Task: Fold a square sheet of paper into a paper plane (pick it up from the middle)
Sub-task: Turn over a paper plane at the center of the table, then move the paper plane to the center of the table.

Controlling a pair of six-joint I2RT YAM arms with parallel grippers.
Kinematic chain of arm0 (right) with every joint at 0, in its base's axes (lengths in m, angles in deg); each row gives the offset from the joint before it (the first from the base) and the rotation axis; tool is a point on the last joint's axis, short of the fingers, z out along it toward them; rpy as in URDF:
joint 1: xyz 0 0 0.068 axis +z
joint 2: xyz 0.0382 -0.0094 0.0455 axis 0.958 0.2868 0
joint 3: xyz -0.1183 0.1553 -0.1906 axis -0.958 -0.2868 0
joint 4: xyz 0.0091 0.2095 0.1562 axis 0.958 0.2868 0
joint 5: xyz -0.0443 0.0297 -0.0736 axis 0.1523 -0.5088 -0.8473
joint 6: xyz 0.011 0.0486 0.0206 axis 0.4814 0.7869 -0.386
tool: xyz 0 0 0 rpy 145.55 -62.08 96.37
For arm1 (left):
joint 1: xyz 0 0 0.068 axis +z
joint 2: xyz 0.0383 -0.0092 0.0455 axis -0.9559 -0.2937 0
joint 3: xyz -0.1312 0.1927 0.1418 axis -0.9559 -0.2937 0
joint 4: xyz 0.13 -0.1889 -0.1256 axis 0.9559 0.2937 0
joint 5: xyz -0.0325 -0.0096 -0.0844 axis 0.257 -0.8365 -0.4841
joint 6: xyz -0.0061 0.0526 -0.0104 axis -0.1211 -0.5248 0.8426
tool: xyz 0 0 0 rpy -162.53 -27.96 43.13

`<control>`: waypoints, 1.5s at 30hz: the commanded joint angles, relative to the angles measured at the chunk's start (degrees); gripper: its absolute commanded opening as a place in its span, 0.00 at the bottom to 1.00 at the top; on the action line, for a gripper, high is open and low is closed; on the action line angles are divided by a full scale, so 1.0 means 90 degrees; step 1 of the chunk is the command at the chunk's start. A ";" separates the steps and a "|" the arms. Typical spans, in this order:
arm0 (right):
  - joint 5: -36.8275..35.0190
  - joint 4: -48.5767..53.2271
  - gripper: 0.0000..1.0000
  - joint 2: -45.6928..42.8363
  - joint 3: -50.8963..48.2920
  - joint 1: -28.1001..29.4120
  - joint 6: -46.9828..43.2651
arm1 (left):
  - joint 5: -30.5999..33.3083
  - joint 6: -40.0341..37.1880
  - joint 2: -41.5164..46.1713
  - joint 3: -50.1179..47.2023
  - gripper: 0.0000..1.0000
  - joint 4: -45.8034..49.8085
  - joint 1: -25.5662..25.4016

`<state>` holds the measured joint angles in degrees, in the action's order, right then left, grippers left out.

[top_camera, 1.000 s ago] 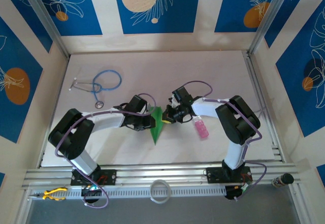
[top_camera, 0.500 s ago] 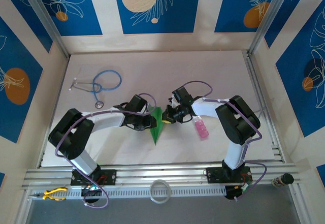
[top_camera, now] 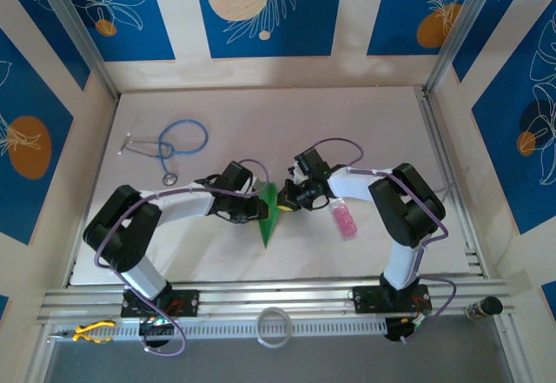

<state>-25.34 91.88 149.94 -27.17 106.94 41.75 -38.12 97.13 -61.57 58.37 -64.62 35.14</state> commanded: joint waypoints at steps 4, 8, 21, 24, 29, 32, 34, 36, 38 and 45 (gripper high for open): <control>0.0162 -0.0008 0.06 0.0038 -0.0067 -0.0043 0.0066 | -0.0325 -0.0006 -0.0198 0.0088 0.29 -0.0112 -0.0014; 0.0149 -0.0013 0.06 0.0031 -0.0071 -0.0042 0.0061 | -0.0241 0.0004 -0.0239 0.0113 0.26 -0.0043 -0.0039; 0.0134 -0.0018 0.06 0.0009 -0.0088 -0.0042 0.0078 | 0.0185 -0.0040 -0.0364 0.0271 0.25 0.0196 -0.0206; 0.0134 0.0002 0.06 0.0001 -0.0091 -0.0042 0.0071 | 0.0295 -0.0045 -0.0403 0.0325 0.22 0.0260 -0.0226; 0.0123 0.0000 0.06 -0.0029 -0.0091 -0.0050 0.0052 | 0.0476 -0.0055 -0.0311 0.0349 0.14 0.0343 -0.0247; 0.0092 -0.0017 0.09 -0.0092 -0.0118 -0.0067 0.0034 | 0.0735 -0.0100 -0.0162 0.0386 0.12 0.0510 -0.0246; 0.0085 -0.0052 0.14 -0.0158 -0.0139 -0.0090 0.0011 | 0.0946 -0.0193 -0.0089 0.0479 0.11 0.0747 -0.0249; 0.0082 -0.0137 0.21 -0.0273 -0.0211 -0.0125 -0.0010 | 0.1173 -0.0326 -0.0058 0.0645 0.10 0.1043 -0.0250; 0.0080 -0.0220 0.26 -0.0394 -0.0289 -0.0149 -0.0035 | 0.1382 -0.0453 -0.0070 0.0819 0.10 0.1343 -0.0246; -0.0036 -0.0231 0.29 -0.0749 -0.0455 -0.0247 -0.0043 | 0.2141 -0.0653 -0.0286 0.1353 0.10 0.2126 -0.0252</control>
<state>-25.47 90.29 145.24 -30.20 105.17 41.71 -23.71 93.06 -63.73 68.22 -51.17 33.35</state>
